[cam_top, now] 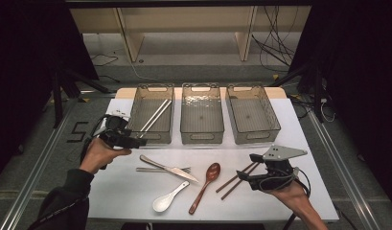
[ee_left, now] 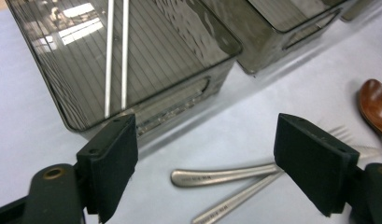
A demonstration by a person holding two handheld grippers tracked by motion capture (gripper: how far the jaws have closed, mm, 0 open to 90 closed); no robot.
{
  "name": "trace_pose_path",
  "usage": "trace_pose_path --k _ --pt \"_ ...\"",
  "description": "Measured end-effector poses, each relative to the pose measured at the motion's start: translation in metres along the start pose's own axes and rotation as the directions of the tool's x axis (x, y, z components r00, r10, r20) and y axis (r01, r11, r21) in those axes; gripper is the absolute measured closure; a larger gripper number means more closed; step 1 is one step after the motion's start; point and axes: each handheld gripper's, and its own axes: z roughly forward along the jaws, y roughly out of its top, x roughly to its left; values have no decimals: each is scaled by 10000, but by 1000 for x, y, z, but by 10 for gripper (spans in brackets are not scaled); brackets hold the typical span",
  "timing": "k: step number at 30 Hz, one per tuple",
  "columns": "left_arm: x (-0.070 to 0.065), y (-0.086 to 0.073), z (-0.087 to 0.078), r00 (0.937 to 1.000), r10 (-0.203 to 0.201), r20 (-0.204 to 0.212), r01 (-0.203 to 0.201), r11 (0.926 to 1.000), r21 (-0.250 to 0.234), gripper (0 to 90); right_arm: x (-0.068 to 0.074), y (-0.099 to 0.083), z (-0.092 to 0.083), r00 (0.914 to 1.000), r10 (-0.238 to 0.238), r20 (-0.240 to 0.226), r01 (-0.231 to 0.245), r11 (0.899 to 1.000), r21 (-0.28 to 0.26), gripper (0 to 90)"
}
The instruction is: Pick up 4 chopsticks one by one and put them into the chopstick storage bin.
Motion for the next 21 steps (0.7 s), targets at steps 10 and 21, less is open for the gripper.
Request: trace_pose_path --k 10,21 --pt "-14 -25 -8 9995 81 292 -75 9998 -174 170 -6 3 11 9990 -443 -108 451 9952 868 249" --pt "-38 -47 -6 9973 665 318 -656 9974 -301 161 -13 6 20 9875 -1515 -425 1571 9652 2092 251"
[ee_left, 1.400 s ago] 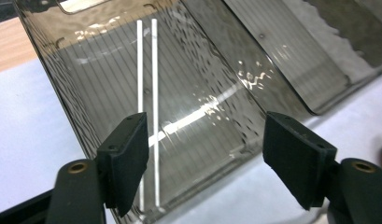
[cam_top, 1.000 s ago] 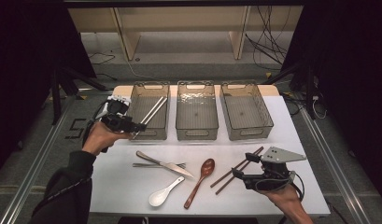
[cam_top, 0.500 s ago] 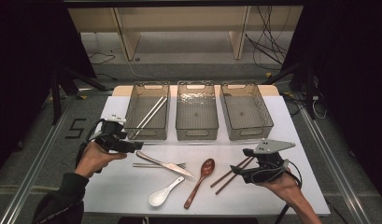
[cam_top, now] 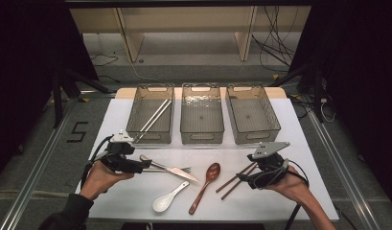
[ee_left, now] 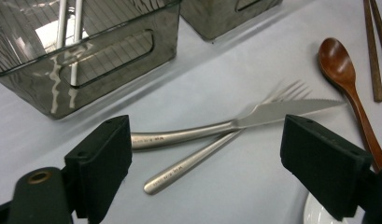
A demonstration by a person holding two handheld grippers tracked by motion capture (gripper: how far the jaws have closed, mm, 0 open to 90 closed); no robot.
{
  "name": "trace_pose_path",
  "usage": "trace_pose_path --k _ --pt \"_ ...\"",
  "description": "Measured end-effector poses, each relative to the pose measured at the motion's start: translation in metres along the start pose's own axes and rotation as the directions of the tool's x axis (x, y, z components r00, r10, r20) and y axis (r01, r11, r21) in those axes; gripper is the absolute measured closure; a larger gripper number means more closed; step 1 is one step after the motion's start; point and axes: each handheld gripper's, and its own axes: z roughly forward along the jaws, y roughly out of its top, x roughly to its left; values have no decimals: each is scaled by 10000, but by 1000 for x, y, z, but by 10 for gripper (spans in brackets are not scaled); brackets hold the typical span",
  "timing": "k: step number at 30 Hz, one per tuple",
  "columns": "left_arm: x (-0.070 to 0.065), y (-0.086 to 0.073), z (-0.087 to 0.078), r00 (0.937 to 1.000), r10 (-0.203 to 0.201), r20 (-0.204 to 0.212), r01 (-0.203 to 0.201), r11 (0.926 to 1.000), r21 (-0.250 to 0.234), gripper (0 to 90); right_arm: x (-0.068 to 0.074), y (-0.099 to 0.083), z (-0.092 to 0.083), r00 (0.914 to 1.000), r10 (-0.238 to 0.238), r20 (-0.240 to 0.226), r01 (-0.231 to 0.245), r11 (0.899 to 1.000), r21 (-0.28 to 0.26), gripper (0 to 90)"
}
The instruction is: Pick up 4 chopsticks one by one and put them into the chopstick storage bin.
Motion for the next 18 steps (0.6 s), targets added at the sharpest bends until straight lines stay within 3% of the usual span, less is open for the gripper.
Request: trace_pose_path --k 7,11,18 --pt "-4 -14 -3 9999 -3 -160 1 9999 -104 161 -6 1 6 9981 -569 -235 587 9944 874 254" --pt "-5 -19 -8 9998 -17 -208 12 9998 -219 161 -9 0 11 9945 -990 -341 1030 9833 1498 255" --pt "-9 -25 -14 9994 105 -343 -116 9994 -320 161 -8 2 21 9795 -1830 -837 1977 9531 2294 269"
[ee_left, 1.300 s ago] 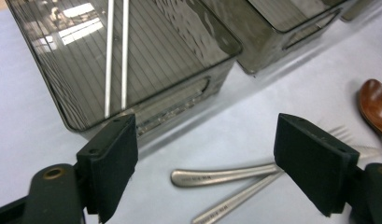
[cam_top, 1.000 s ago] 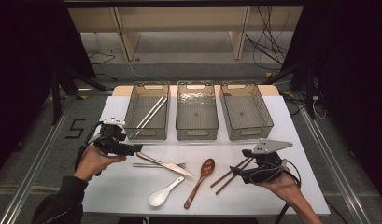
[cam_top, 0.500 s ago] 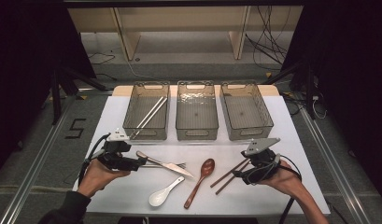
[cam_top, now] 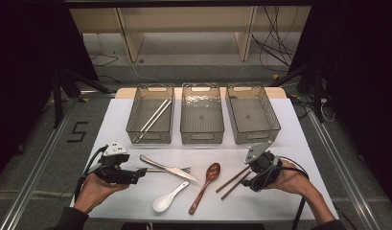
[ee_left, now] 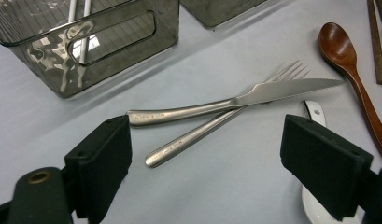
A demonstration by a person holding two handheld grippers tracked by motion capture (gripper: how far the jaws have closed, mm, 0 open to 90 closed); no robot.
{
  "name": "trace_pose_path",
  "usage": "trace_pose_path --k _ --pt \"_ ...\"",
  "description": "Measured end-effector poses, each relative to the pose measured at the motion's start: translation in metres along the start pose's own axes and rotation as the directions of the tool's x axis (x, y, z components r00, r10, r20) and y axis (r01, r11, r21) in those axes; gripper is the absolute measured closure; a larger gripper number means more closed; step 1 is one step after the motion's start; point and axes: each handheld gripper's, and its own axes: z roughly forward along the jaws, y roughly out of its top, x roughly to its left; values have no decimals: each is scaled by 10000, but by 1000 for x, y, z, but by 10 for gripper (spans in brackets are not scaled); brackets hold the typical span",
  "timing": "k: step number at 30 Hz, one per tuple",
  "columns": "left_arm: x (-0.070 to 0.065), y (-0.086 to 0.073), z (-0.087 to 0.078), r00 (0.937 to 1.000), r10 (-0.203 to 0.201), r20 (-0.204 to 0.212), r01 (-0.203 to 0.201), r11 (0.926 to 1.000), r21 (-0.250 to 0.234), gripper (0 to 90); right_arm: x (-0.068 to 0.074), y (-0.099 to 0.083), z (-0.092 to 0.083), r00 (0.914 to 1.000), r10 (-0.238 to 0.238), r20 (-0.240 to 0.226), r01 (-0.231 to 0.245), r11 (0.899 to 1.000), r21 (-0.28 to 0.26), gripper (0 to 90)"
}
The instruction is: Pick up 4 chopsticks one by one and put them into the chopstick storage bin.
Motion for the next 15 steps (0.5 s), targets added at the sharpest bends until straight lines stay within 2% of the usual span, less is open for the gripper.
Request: trace_pose_path --k 5,10,15 --pt "-2 -4 0 10000 -62 70 61 9999 107 160 -1 2 7 9991 -355 -233 365 9984 437 294" --pt "-5 -6 1 9999 6 106 -9 9994 337 159 -3 3 15 9972 -612 -424 655 9921 1068 349" --pt "-5 -8 2 9999 100 60 -103 9984 562 159 -5 4 21 9939 -920 -601 997 9847 1426 376"
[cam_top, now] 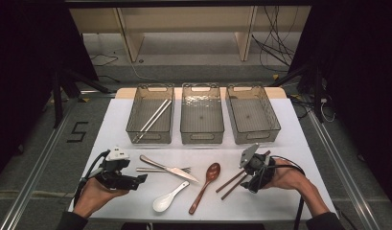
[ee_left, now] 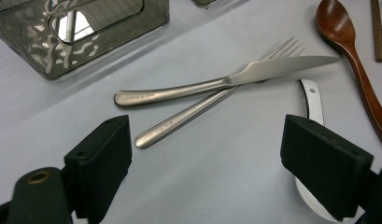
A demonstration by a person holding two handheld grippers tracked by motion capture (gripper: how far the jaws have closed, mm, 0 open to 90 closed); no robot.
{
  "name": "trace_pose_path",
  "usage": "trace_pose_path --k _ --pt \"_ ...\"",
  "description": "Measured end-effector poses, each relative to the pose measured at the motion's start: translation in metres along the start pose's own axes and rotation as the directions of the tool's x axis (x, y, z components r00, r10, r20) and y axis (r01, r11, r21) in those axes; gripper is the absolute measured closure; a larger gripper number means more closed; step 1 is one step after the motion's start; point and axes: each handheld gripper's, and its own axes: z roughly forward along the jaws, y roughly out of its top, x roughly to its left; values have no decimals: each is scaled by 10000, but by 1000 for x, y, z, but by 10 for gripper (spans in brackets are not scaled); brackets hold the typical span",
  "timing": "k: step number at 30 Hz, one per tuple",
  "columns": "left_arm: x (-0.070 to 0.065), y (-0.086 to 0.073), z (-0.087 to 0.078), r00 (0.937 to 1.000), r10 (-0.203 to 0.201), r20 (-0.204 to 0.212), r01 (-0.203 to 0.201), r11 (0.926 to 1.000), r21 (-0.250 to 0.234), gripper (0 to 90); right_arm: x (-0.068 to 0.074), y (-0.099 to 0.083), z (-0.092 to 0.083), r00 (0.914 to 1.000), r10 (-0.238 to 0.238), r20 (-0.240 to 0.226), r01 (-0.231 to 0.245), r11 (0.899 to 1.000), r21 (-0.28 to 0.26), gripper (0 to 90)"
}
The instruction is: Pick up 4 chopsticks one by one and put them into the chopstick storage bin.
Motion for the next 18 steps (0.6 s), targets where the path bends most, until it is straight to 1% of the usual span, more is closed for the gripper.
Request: trace_pose_path --k 1,2,3,4,6,7,10,12,14,15,17,18 --pt "0 0 0 10000 -15 4 15 10000 33 159 0 1 1 10000 29 -11 -29 10000 79 380" --pt "0 -1 1 10000 -12 6 12 10000 98 160 -2 1 2 9999 -168 -2 168 9998 116 387" --pt "-1 -1 1 10000 -4 21 4 9999 113 160 -2 2 4 9998 -211 -28 211 9997 118 395" --pt "-1 -1 2 10000 47 19 -48 9998 176 160 -2 3 5 9993 -357 -99 358 9992 170 399" --pt "-1 -1 2 10000 82 26 -83 9997 229 160 -2 4 8 9990 -441 -65 443 9985 308 413" --pt "0 -1 2 10000 77 31 -78 9997 216 160 -2 4 8 9990 -438 -123 443 9982 406 422" --pt "0 -1 3 10000 75 63 -77 9995 304 160 -3 4 11 9984 -560 -90 563 9976 398 431" --pt "0 -2 4 10000 61 67 -63 9995 319 160 -3 5 12 9987 -491 -104 496 9972 567 437" --pt "0 -1 3 9999 76 76 -78 9994 329 160 -2 5 14 9985 -536 -137 544 9963 664 448" --pt "0 -1 3 9999 82 76 -84 9994 333 160 -2 6 15 9984 -545 -150 554 9963 663 451" --pt "0 -1 4 9999 95 67 -97 9995 313 160 -3 7 16 9973 -716 -182 727 9948 715 456" --pt "0 -2 4 9999 89 69 -91 9995 318 160 -3 7 17 9973 -710 -178 721 9952 662 460"
